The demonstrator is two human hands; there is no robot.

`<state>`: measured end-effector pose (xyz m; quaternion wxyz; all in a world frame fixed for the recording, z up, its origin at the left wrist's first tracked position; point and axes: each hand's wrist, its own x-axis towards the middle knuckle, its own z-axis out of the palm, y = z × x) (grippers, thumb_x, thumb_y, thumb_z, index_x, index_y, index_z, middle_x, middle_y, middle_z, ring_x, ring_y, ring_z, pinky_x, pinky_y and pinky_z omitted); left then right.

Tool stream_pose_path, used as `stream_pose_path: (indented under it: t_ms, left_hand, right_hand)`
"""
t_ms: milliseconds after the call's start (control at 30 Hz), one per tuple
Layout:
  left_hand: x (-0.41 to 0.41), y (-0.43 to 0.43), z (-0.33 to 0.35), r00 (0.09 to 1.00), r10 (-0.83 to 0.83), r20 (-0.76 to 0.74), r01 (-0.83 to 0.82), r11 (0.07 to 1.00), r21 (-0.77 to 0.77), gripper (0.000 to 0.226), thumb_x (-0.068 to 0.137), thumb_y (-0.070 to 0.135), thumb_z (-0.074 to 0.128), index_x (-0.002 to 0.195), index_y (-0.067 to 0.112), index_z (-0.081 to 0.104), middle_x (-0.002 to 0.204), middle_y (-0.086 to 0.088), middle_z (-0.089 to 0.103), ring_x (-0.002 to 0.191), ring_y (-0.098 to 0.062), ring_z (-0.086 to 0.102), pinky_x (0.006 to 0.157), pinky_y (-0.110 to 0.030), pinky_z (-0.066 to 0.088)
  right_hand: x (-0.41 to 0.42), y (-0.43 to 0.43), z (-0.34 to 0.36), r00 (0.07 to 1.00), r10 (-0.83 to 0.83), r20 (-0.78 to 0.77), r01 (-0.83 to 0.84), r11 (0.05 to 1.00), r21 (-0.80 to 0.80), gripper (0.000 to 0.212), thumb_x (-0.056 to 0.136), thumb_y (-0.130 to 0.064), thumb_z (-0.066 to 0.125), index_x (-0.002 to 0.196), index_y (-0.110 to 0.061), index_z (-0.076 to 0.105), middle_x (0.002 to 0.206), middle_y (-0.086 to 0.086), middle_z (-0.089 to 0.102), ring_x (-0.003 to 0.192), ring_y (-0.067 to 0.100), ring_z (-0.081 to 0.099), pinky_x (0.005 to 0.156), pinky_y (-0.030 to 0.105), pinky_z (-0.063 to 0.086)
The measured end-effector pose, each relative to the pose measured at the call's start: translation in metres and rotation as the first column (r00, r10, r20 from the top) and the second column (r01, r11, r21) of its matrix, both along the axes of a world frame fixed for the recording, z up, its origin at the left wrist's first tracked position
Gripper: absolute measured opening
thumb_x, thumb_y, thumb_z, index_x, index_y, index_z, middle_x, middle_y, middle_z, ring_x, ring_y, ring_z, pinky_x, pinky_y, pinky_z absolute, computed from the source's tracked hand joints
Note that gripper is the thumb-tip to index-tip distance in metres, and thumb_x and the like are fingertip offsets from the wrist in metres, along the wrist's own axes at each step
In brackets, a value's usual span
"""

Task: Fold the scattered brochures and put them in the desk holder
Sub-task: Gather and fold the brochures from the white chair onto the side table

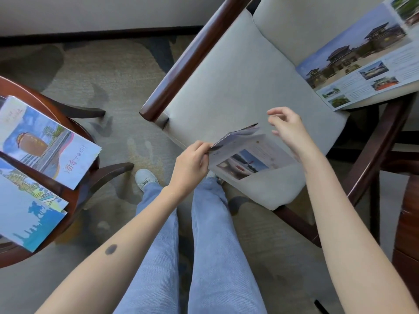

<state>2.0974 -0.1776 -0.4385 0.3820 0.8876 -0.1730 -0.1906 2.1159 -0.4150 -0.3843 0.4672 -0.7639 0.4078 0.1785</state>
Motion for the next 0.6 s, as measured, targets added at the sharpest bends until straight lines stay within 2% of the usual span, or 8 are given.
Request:
stream_pose_path:
  t_ms: [67, 100, 233, 333, 400, 467, 533, 600]
  left_hand:
    - [0.004, 0.006, -0.003, 0.999, 0.020, -0.029, -0.019, 1.000, 0.013, 0.030, 0.085, 0.000, 0.047, 0.108, 0.011, 0.063, 0.099, -0.004, 0.063, 0.093, -0.022, 0.058, 0.072, -0.025, 0.040]
    - [0.006, 0.009, -0.003, 0.998, 0.036, -0.047, -0.036, 0.999, 0.006, 0.030, 0.086, 0.000, 0.047, 0.108, 0.010, 0.064, 0.099, -0.005, 0.063, 0.095, -0.023, 0.059, 0.075, -0.026, 0.041]
    - [0.014, 0.017, 0.000, 0.992, 0.093, -0.080, -0.095, 0.995, -0.032, 0.027, 0.087, -0.003, 0.049, 0.108, 0.006, 0.066, 0.101, -0.009, 0.064, 0.099, -0.026, 0.059, 0.084, -0.032, 0.044]
    - [0.019, 0.020, 0.006, 0.991, 0.104, -0.087, -0.110, 0.991, -0.074, 0.027, 0.088, -0.003, 0.049, 0.108, 0.005, 0.065, 0.101, -0.009, 0.065, 0.099, -0.025, 0.059, 0.087, -0.032, 0.045]
    - [0.020, 0.022, 0.008, 0.992, 0.090, -0.084, -0.097, 0.992, -0.083, 0.028, 0.088, -0.003, 0.048, 0.108, 0.005, 0.066, 0.102, -0.008, 0.065, 0.100, -0.023, 0.059, 0.088, -0.032, 0.045]
    - [0.021, 0.022, 0.009, 0.994, 0.082, -0.069, -0.087, 0.993, -0.081, 0.027, 0.089, -0.002, 0.049, 0.108, 0.006, 0.066, 0.103, -0.007, 0.065, 0.100, -0.022, 0.059, 0.088, -0.031, 0.045]
    - [0.020, 0.023, 0.010, 0.996, 0.079, -0.045, -0.082, 0.994, -0.074, 0.026, 0.088, -0.002, 0.051, 0.107, 0.007, 0.067, 0.101, -0.006, 0.065, 0.098, -0.024, 0.059, 0.086, -0.030, 0.045]
    - [0.017, 0.024, 0.010, 0.999, 0.033, -0.009, -0.034, 0.998, -0.060, 0.027, 0.086, -0.002, 0.054, 0.107, 0.010, 0.068, 0.101, -0.006, 0.066, 0.096, -0.025, 0.060, 0.082, -0.033, 0.048]
  right_hand:
    - [-0.011, -0.015, -0.005, 0.966, 0.248, -0.073, -0.258, 0.949, -0.181, 0.031, 0.086, -0.010, 0.049, 0.115, -0.021, 0.057, 0.116, 0.000, 0.056, 0.112, 0.015, 0.049, 0.095, 0.028, 0.037]
    - [-0.017, -0.019, -0.010, 0.942, 0.312, -0.126, -0.332, 0.922, -0.200, 0.037, 0.085, -0.010, 0.049, 0.119, -0.023, 0.055, 0.126, 0.002, 0.052, 0.119, 0.016, 0.047, 0.099, 0.030, 0.034]
    - [-0.040, -0.023, -0.043, 0.856, 0.390, -0.338, -0.432, 0.900, -0.055, 0.064, 0.082, -0.013, 0.057, 0.140, -0.023, 0.032, 0.147, 0.011, 0.035, 0.135, 0.027, 0.035, 0.112, 0.044, 0.028]
    - [-0.052, -0.018, -0.063, 0.846, 0.371, -0.382, -0.410, 0.912, -0.022, 0.077, 0.079, -0.017, 0.065, 0.144, -0.023, 0.024, 0.147, 0.012, 0.035, 0.136, 0.029, 0.034, 0.111, 0.048, 0.028]
    - [-0.055, -0.012, -0.073, 0.859, 0.371, -0.353, -0.399, 0.917, -0.006, 0.074, 0.078, -0.019, 0.066, 0.142, -0.023, 0.028, 0.143, 0.010, 0.042, 0.132, 0.029, 0.039, 0.110, 0.048, 0.030]
    - [-0.056, -0.007, -0.078, 0.835, 0.422, -0.354, -0.475, 0.877, -0.073, 0.059, 0.080, -0.024, 0.064, 0.134, -0.025, 0.040, 0.133, 0.008, 0.053, 0.126, 0.028, 0.044, 0.105, 0.043, 0.034]
    - [-0.054, -0.004, -0.077, 0.810, 0.448, -0.378, -0.532, 0.832, -0.154, 0.036, 0.085, -0.027, 0.058, 0.119, -0.021, 0.056, 0.119, 0.008, 0.063, 0.114, 0.030, 0.053, 0.090, 0.035, 0.037]
    - [-0.051, 0.000, -0.073, 0.869, 0.379, -0.319, -0.425, 0.901, -0.087, 0.026, 0.089, -0.024, 0.053, 0.106, -0.006, 0.062, 0.105, 0.015, 0.067, 0.094, 0.030, 0.059, 0.075, 0.032, 0.038]
